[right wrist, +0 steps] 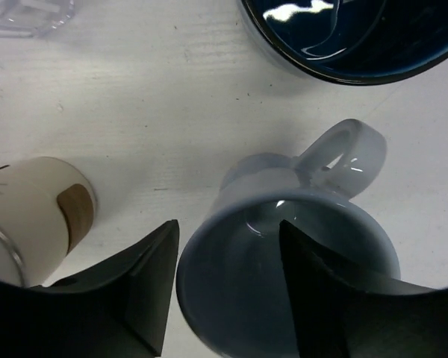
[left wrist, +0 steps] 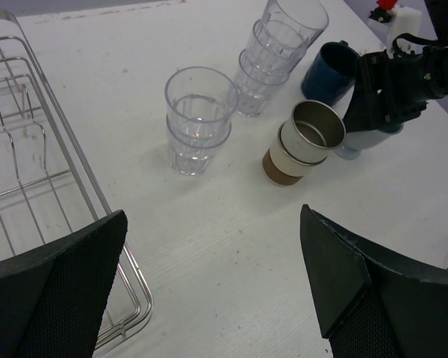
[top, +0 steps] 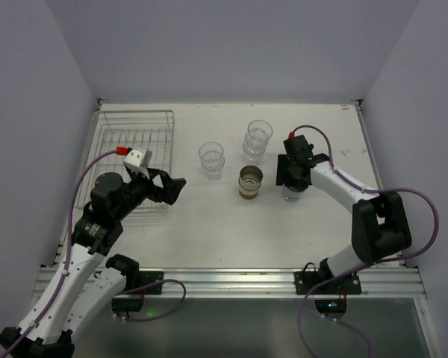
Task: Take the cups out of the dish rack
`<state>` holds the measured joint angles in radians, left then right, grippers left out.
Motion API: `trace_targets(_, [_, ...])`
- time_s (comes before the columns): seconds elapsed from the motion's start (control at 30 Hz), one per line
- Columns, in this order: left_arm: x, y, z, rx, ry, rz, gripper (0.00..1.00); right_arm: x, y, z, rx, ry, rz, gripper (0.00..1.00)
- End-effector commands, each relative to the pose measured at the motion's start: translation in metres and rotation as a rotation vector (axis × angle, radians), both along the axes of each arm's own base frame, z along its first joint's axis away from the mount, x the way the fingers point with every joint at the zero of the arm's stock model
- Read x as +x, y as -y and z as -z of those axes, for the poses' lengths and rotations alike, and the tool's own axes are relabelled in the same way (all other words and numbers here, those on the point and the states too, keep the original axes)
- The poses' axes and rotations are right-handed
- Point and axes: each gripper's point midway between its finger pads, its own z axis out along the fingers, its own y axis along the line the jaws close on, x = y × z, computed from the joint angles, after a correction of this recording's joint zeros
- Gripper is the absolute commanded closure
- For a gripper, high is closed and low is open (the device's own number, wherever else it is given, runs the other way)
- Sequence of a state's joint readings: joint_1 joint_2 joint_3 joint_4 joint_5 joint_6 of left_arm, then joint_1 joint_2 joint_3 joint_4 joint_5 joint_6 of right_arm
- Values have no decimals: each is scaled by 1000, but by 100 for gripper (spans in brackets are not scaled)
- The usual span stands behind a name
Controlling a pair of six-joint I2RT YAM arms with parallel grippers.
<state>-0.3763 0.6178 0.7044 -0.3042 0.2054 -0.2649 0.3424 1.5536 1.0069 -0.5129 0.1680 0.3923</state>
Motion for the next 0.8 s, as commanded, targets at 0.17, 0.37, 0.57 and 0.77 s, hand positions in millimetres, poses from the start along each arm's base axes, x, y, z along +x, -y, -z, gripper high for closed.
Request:
trace_targets(0.17, [9, -8, 1, 34, 20, -51, 0, 9, -11, -115, 138, 316, -32, 26])
trace_targets(0.37, [4, -3, -28, -11, 79, -20, 0, -38, -19, -251, 387, 794, -153, 1])
trace_targets(0.57, [-2, -4, -94, -111, 209, -31, 0, -116, 8, -348, 545, 1258, -164, 1])
trace_targets(0.77, [0, -20, -122, -146, 262, -126, 0, -149, 43, -360, 536, 1395, -46, 1])
